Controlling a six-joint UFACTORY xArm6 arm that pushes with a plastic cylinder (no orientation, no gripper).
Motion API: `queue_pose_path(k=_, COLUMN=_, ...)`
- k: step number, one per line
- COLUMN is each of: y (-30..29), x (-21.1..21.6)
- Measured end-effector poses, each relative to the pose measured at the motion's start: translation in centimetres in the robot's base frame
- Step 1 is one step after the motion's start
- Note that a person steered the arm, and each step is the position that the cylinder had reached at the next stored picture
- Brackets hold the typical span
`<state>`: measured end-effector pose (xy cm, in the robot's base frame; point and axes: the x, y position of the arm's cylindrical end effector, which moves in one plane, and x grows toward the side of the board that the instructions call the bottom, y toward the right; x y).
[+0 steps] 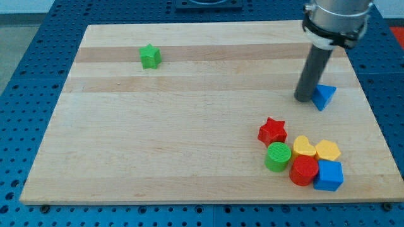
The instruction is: Place the triangle top of the hexagon
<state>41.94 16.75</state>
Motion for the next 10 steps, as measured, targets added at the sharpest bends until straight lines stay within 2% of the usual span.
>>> queue_pose_path(k=1, y=-0.9, x=-3.7)
queue_pose_path(k=2, y=2.6, x=-3.2)
queue_pose_path(k=3, y=5.8, x=0.3)
queue_pose_path(k=4, y=5.6, x=5.4)
queue_pose_path(k=5, y=5.6, x=7.2)
queue_pose_path(k=8, y=3.5, x=4.1)
queue_pose_path(k=10, y=3.4, x=7.8)
